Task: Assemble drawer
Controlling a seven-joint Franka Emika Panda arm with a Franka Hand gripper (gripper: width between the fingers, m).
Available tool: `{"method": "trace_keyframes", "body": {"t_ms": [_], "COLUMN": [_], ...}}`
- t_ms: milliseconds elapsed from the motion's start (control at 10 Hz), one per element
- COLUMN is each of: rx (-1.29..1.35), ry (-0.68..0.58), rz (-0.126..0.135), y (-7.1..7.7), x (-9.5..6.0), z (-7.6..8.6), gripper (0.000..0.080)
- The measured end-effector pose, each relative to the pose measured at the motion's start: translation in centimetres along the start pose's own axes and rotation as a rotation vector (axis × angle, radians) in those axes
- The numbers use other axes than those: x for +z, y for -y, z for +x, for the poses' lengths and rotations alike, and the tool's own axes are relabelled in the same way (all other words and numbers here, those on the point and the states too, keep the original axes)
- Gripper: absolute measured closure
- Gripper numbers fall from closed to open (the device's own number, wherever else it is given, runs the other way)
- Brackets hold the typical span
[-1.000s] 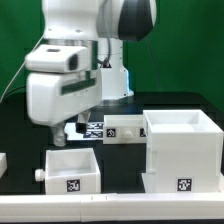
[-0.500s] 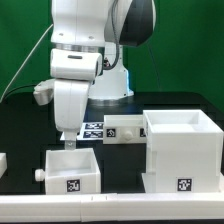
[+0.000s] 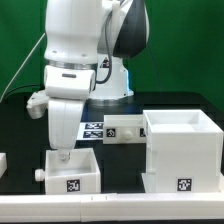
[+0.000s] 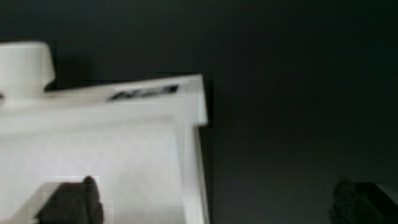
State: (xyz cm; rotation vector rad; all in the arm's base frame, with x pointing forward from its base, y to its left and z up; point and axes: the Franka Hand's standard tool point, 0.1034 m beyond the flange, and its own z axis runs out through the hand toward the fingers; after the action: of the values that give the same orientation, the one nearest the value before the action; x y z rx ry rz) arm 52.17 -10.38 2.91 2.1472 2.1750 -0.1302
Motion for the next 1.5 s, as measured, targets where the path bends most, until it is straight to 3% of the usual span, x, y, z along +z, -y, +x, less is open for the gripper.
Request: {"method": "trace_keyframes", "body": {"t_ms": [300, 400, 500, 700, 800, 900, 1100, 1200, 1400, 1500], "rx": [0.023, 0.024, 0.025, 0.026, 0.026, 0.026, 0.020, 0.008, -0.009, -0.014], "ry": [0.001, 0.001, 0.002, 0.002, 0.002, 0.002, -0.002, -0.013, -0.028, -0.028], "rz": [0.023, 0.023, 0.023, 0.023, 0.023, 0.023, 0.026, 0.040, 0.014, -0.010], "y": [0.5, 0.4, 0.5, 0.5, 0.5, 0.5, 0.3, 0.0, -1.2, -1.3], "x": [1.2, 1.2, 1.2, 1.2, 1.2, 1.2, 1.0, 0.4, -1.3, -1.6], "z": [-1.3, -1.3, -1.4, -1.4, -1.4, -1.4, -0.8, 0.4, 2.8, 2.8], "gripper": [0.0150, 0.0278, 0.0278, 0.0553, 0.0553, 0.0725, 0.0761, 0.0761, 0.0761, 0.0761]}}
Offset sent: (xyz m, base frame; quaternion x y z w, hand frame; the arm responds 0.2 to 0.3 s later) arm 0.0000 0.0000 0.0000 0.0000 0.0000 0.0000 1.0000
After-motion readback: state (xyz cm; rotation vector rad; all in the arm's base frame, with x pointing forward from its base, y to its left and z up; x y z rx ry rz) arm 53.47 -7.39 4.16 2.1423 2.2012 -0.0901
